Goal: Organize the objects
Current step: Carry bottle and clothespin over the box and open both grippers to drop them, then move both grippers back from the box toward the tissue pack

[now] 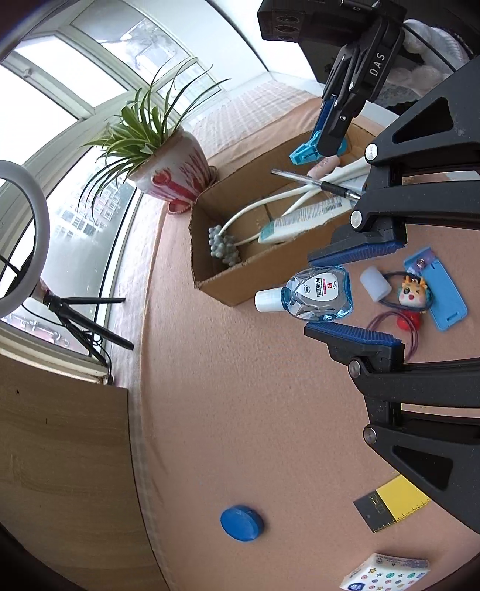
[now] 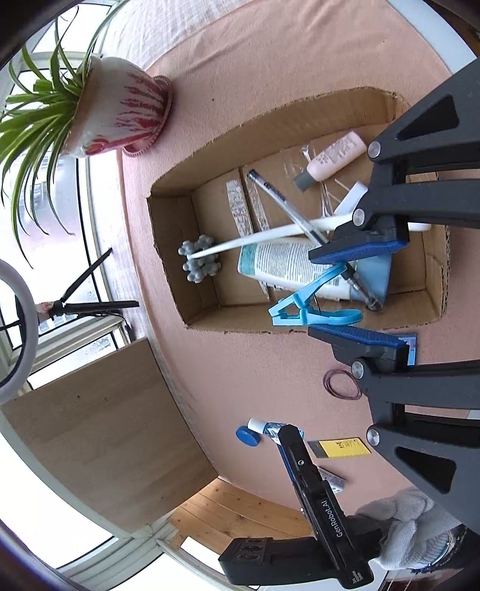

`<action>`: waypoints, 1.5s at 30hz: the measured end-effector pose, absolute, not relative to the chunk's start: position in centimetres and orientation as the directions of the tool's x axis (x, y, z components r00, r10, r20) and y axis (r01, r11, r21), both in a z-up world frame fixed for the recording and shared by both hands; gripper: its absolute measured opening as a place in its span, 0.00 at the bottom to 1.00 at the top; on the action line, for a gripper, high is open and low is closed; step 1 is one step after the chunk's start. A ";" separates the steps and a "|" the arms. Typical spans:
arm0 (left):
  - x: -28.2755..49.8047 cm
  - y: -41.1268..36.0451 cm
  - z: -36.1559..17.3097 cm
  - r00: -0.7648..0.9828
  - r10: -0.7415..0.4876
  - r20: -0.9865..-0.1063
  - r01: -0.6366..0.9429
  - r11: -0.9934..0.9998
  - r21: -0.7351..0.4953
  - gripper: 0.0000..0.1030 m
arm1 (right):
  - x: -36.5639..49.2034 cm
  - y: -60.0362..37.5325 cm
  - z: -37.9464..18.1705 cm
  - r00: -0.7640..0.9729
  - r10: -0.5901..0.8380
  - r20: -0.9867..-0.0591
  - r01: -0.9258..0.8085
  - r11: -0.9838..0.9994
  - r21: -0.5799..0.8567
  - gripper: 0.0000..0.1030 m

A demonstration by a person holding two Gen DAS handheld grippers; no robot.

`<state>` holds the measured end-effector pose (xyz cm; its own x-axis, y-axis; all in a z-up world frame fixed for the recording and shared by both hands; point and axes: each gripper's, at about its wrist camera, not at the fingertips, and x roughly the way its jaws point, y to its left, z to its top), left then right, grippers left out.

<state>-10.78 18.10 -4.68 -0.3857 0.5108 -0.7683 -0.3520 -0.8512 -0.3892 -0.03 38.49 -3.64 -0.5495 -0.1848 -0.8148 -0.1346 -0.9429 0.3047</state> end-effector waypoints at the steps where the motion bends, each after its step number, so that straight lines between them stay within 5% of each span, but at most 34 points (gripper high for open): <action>1: -10.9 19.1 -4.6 -0.380 0.516 -0.768 -0.368 -0.846 -0.386 0.33 | 0.3 39.0 -3.6 -0.551 -0.175 -0.816 -0.146 -0.943 0.301 0.29; 22: -12.7 29.0 -6.3 -0.337 0.508 -0.792 -0.453 -0.825 -0.337 0.34 | 2.4 44.4 -4.4 -0.554 -0.086 -0.828 -0.244 -0.934 0.260 0.29; 24: -13.0 29.0 -6.4 -0.336 0.499 -0.799 -0.438 -0.834 -0.336 0.62 | 2.4 44.4 -4.4 -0.559 -0.090 -0.824 -0.238 -0.935 0.264 0.30; 25: -13.0 28.8 -6.4 -0.338 0.502 -0.796 -0.436 -0.833 -0.341 0.63 | 2.5 44.3 -4.3 -0.568 -0.087 -0.818 -0.235 -0.936 0.262 0.30; 29: -12.9 28.4 -6.2 -0.346 0.494 -0.798 -0.437 -0.837 -0.329 0.63 | 2.4 43.8 -4.0 -0.578 -0.082 -0.812 -0.223 -0.941 0.253 0.54; 45: -12.6 21.0 -5.8 -0.386 0.455 -0.803 -0.347 -0.878 -0.331 0.63 | 0.5 39.6 -3.6 -0.573 -0.107 -0.812 -0.153 -0.960 0.234 0.55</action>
<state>-12.60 21.00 -5.75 -0.3857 0.4548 -0.8027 -0.3467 -0.8777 -0.3308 0.54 39.63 -3.56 -0.5733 -0.1066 -0.8124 -0.1530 -0.9601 0.2340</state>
